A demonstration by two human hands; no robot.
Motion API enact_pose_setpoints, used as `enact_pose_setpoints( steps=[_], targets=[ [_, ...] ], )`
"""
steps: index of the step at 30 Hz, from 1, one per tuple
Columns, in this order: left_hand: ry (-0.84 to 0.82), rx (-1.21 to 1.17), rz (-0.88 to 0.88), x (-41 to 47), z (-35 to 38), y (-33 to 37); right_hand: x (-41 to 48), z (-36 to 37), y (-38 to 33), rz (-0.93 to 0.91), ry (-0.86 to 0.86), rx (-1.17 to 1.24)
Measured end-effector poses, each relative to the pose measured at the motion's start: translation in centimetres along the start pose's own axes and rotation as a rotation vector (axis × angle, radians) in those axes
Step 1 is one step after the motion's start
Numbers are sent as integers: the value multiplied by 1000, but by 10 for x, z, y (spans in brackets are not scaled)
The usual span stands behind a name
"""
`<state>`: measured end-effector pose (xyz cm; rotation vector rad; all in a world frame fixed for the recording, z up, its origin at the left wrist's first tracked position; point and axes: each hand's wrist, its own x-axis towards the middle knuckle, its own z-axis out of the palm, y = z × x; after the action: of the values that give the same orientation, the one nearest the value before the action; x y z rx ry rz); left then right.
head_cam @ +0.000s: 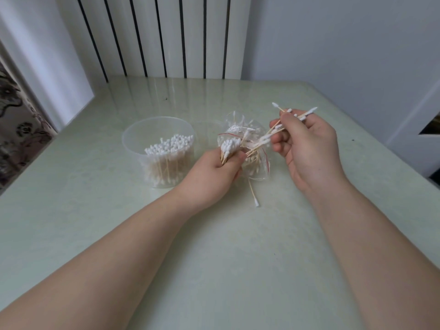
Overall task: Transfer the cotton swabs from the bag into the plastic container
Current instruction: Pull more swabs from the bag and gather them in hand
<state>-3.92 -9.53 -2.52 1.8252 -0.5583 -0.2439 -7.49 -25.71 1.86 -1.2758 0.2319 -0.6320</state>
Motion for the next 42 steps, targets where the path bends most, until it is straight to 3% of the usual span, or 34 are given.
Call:
enact_pose_setpoints(
  steps=[9, 16, 19, 24, 28, 32, 42],
  targets=[
    [79, -319, -110, 3, 0, 3, -1, 1, 4, 90, -59, -66],
    [110, -280, -150, 1, -2, 6, -7, 3, 5, 134, -179, -126],
    [113, -367, -203, -3, 0, 14, -10, 5, 6, 141, -249, -129],
    [19, -354, -54, -6, 0, 12, -15, 10, 9, 197, -318, -87],
    [-31, -308, 42, -9, -1, 14, -16, 11, 9, 268, -322, -15],
    [-115, -310, 54, -11, -3, 16, -15, 9, 11, 263, -319, -93],
    [-46, -329, -43, -1, -6, 4, -6, 2, 7, 218, -147, -140]
  ],
)
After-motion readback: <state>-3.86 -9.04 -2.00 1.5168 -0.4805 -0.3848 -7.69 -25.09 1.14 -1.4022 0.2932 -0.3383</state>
